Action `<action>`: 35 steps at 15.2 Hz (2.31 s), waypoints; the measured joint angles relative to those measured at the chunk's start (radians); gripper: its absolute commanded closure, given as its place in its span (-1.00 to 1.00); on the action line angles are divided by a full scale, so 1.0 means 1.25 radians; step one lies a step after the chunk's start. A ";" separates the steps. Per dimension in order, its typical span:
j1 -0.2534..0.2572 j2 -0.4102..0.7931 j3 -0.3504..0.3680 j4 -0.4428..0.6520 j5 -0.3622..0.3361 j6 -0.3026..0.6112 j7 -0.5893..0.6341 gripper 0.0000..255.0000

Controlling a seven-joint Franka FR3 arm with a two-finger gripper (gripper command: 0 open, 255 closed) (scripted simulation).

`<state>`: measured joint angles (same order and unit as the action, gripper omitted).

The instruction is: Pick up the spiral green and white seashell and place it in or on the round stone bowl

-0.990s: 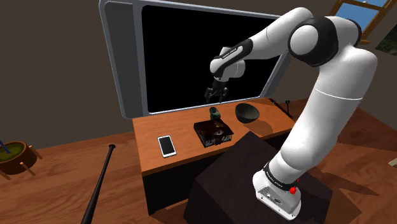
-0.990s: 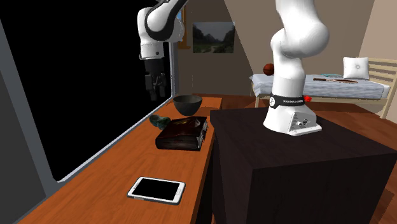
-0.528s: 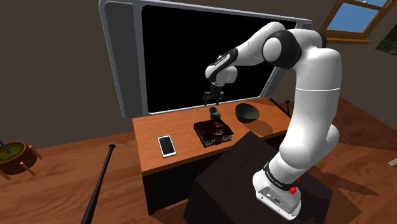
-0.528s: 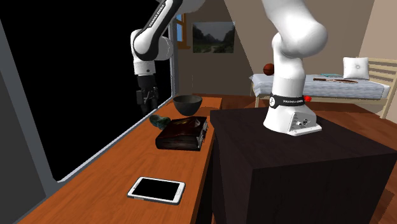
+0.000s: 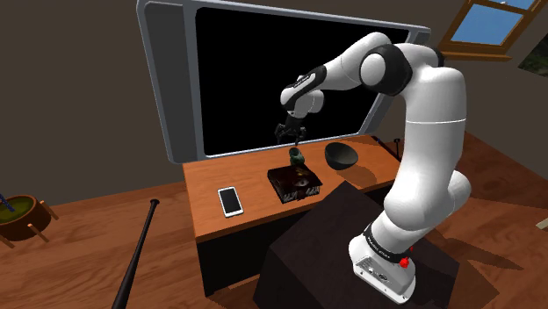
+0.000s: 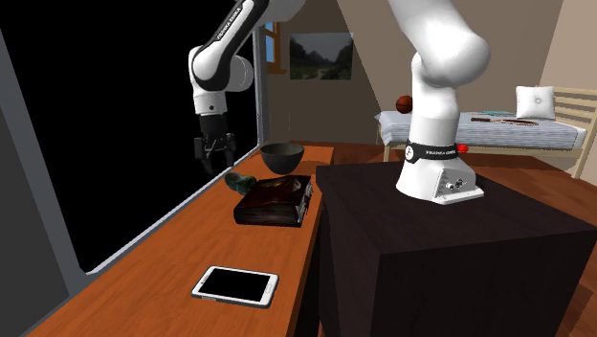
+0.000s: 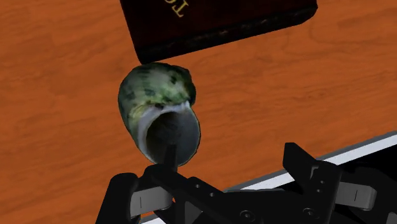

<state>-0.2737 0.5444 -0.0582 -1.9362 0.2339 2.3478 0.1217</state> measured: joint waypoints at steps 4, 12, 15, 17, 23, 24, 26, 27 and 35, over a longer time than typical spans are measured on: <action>-0.042 0.052 0.028 -0.023 -0.032 0.110 -0.097 -1.00; -0.108 0.079 0.101 -0.016 -0.107 0.130 -0.012 1.00; -0.111 0.080 0.104 -0.018 -0.107 0.137 -0.011 1.00; -0.112 0.079 0.105 -0.019 -0.106 0.139 -0.018 1.00; -0.148 0.070 0.133 -0.022 -0.134 0.106 -0.052 1.00; -0.150 0.062 0.133 -0.026 -0.138 0.099 -0.061 1.00; -0.151 0.042 0.135 -0.033 -0.141 0.086 -0.068 1.00; -0.153 0.036 0.135 -0.033 -0.142 0.075 -0.073 1.00; -0.156 -0.030 0.137 -0.038 -0.138 0.003 -0.072 1.00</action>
<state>-0.4692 0.5071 0.1125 -1.9843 0.0608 2.3518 0.0320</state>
